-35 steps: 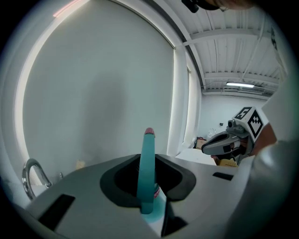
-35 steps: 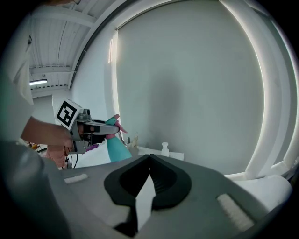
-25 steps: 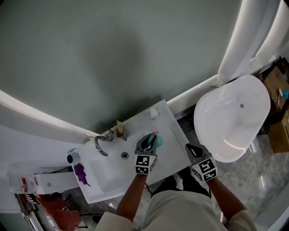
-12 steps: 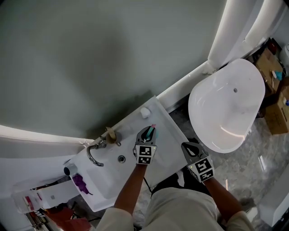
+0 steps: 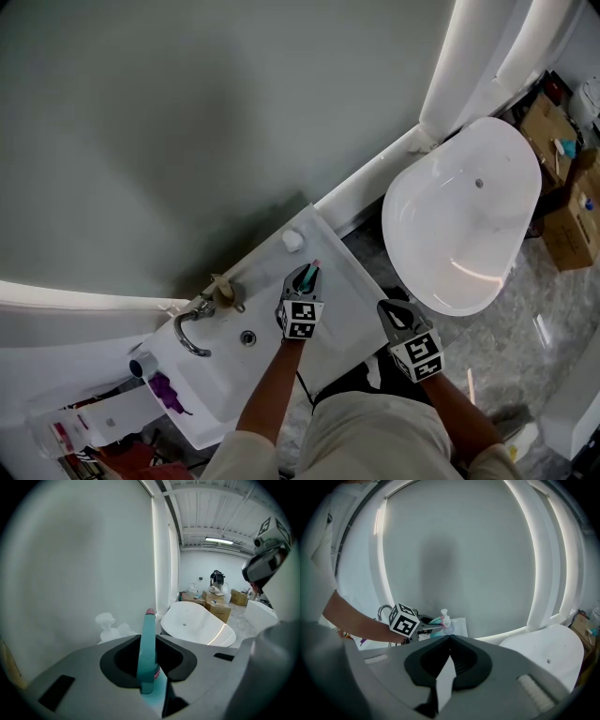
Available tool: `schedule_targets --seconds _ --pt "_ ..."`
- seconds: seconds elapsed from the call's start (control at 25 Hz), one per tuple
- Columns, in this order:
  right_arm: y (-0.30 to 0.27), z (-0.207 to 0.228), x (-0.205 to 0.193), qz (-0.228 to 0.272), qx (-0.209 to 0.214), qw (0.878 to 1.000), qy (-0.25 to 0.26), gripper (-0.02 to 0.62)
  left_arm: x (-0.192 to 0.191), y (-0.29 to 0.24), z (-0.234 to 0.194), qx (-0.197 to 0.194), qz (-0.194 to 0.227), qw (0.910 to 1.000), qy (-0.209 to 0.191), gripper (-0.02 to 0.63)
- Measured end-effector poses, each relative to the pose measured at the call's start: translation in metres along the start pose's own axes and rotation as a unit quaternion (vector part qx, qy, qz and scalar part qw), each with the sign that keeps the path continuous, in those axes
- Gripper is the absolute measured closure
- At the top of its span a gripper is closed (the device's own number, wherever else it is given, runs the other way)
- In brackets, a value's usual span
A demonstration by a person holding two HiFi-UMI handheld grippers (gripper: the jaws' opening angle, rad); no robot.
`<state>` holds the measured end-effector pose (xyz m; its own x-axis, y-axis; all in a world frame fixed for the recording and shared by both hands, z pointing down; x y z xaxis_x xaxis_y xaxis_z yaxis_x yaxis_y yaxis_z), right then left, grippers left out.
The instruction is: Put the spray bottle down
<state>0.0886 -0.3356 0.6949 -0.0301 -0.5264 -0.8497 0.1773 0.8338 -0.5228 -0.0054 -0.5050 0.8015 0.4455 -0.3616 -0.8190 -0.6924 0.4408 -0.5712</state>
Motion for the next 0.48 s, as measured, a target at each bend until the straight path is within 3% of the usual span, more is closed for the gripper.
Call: schedule_targets --seconds 0.24,0.48 --pt "0.0009 -0.0017 0.0019 0.002 0.002 1.000 0.000 0.584 0.0040 -0.0015 0.0015 0.007 0.002 1.0000 -0.001 0.516" --pt "0.0012 -0.0042 0.0031 0.005 0.006 1.000 0.004 0.584 -0.0035 -0.0002 0.0019 0.005 -0.015 0.9998 0.008 0.435"
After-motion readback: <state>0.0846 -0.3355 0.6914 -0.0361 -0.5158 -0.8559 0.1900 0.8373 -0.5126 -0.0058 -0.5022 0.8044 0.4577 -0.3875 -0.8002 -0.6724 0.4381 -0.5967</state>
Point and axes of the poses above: the fingertips, and each gripper's own axes: y backward along the fingers, z to its right, x out of its top, the point moved 2 cm from there along y, backward along the fingers, and after that the axes turned 8 degrees about y, right-handed, at the moved point
